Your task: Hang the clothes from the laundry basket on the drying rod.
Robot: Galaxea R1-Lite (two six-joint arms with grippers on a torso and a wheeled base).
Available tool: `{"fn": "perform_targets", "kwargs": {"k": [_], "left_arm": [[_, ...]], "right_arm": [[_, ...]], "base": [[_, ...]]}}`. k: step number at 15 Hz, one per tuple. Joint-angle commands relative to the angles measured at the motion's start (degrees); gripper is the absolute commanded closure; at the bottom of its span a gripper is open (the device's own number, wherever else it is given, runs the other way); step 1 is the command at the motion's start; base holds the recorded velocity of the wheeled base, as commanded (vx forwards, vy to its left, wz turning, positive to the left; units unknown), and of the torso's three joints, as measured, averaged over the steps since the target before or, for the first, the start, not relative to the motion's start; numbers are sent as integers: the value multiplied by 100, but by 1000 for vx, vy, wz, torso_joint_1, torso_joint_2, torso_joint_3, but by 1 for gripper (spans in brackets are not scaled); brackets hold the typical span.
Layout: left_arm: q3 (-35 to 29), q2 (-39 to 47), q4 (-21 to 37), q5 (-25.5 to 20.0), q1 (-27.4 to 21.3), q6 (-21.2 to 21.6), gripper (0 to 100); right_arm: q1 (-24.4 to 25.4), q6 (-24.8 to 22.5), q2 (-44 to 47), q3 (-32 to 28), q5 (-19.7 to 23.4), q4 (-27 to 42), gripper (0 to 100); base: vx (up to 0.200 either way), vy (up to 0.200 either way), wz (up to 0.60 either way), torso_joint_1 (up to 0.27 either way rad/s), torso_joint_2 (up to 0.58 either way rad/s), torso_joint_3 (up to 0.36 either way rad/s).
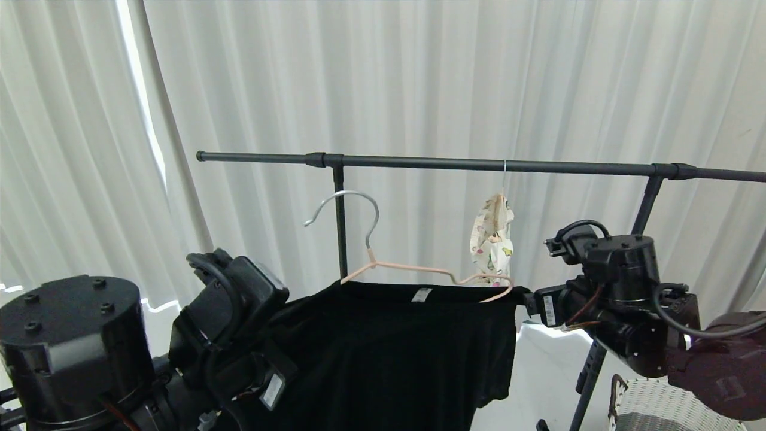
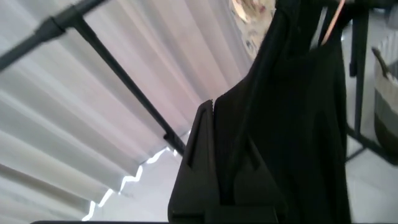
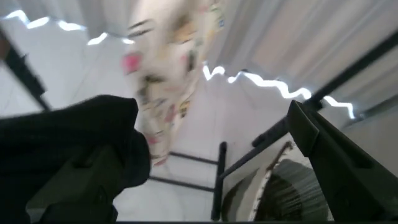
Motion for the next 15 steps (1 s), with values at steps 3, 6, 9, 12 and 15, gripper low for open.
{"fn": "perform_targets", "kwargs": {"k": [3,6,9,12,15], "left_arm": [[392,46,7,-94,-185,26,100],[515,406,7,-94,-475,43,100],[471,1004,-20,812,-458,149,100],[251,1012,-46,574,-1433,-361,100],[260,1004,-46,574,-1486,-405,100]], "right_arm": [[-95,-293,-938,156,691,6,0],[-95,-592,-1509,182,1297,208,0],[-95,-873,-2186,191,2141,1184,0],[-104,-1172,-2353,226,2809,1650,0],[-104,-1602,-2362,218,3345,2098,0]], "base": [[0,0,0,0,0,0],[0,0,0,0,0,0],[0,0,0,0,0,0],[0,0,0,0,0,0],[0,0,0,0,0,0]]}}
